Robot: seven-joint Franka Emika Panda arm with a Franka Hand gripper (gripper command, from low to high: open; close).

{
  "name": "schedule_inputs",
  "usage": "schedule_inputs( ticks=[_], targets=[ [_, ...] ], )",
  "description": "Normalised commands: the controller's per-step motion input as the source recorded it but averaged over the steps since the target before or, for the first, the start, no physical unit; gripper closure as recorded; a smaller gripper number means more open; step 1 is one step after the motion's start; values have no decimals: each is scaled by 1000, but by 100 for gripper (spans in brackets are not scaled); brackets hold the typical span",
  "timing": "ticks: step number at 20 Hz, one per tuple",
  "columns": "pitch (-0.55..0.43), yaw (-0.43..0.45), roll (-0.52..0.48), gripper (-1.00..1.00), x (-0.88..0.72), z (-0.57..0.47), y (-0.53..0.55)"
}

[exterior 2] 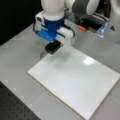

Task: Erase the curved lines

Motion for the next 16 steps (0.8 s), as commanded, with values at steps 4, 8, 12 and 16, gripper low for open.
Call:
schedule_inputs(
  ticks=[4, 8, 12, 16],
  targets=[
    [57, 90, 195, 100, 338, -76, -409],
    [52, 13, 213, 100, 303, -69, -300],
    [62, 7, 207, 100, 251, 9, -248],
    [50, 8, 187, 100, 233, 24, -248]
  ],
)
